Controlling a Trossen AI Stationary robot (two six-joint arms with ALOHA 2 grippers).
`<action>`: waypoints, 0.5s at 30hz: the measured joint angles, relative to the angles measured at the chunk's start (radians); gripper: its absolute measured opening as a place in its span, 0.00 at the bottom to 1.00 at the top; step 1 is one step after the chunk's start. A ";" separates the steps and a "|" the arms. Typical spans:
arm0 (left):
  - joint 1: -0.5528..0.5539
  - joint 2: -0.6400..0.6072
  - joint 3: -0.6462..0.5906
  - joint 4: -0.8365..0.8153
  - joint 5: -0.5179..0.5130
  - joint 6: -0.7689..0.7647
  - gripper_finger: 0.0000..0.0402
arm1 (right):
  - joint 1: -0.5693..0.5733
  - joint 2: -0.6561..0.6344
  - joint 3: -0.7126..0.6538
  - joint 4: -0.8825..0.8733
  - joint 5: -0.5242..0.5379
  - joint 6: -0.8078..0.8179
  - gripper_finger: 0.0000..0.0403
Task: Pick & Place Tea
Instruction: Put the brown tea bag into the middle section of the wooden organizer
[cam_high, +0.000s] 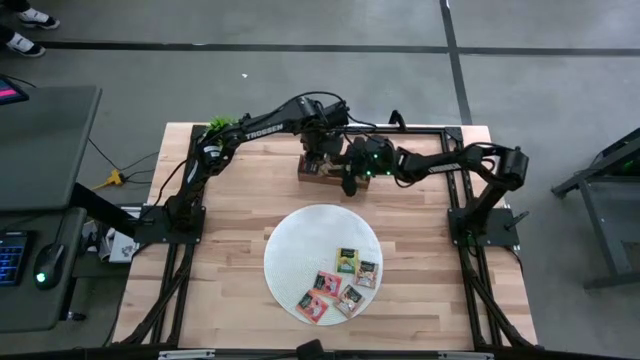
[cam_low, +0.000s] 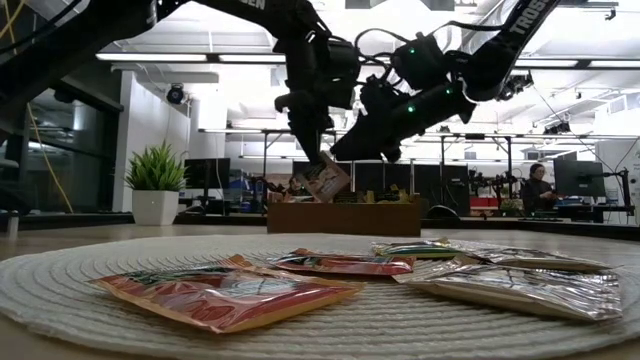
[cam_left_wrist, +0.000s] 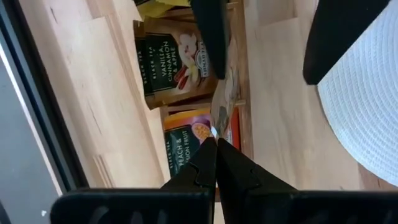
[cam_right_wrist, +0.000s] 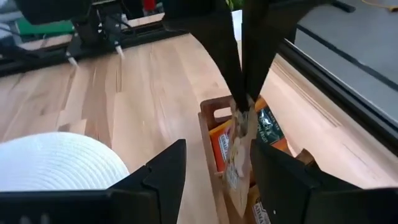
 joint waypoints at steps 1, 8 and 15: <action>0.000 0.000 0.000 -0.001 0.000 0.004 0.00 | -0.003 0.000 0.002 -0.005 -0.001 -0.016 0.43; -0.005 0.000 0.000 0.014 0.035 0.045 0.00 | -0.036 0.001 0.003 -0.052 0.003 -0.024 0.43; -0.022 0.000 0.000 0.056 0.044 0.059 0.00 | -0.063 0.001 0.003 -0.054 -0.047 -0.024 0.43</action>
